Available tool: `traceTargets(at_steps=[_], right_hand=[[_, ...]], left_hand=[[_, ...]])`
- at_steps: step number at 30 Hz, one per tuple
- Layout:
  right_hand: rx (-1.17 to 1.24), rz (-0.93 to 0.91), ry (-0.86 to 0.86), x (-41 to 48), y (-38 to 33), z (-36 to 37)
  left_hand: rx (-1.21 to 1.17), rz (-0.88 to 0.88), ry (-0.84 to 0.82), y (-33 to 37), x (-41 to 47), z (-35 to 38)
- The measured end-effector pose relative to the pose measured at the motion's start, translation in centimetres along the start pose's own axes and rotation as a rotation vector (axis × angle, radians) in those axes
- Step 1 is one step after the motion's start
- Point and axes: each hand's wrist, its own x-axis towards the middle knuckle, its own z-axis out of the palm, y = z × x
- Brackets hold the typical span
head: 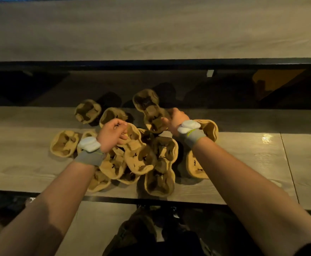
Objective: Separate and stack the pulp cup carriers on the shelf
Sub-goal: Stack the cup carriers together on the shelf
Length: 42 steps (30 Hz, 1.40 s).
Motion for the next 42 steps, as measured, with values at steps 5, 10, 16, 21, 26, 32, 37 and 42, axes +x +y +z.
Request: traceTargets(at_steps=[5,10,16,21,26,32,37,42], right_hand=[[-0.103,0.096,-0.051,2.1,-0.1,0.5],[-0.124,0.149,-0.13,3.2,0.1,1.1],[-0.116,0.141,-0.146,3.6,0.3,1.0],[0.328,0.118,-0.113,2.1,0.0,0.8],[0.718,0.073,-0.084,-1.7,0.7,-1.1],[1.109,-0.001,-0.23,-6.6,2.0,-5.2],[1.162,-0.061,-0.217,-9.9,4.2,-8.0],[0.893,-0.029,-0.046,-12.1,7.8,-8.5]], left_hand=[[-0.066,-0.03,-0.014,0.0,0.0,0.6],[-0.053,-0.013,0.028,-0.5,-0.5,0.1],[-0.108,-0.04,0.051,-1.0,-0.6,-0.7],[-0.102,-0.045,0.046,-0.6,-0.3,-0.7],[-0.105,-0.031,-0.019,1.1,-0.2,1.2],[-0.14,-0.01,-0.231,4.2,-0.7,5.5],[-0.277,0.128,-0.308,6.9,-1.4,9.0],[-0.211,0.098,-0.387,6.7,-1.7,12.5]])
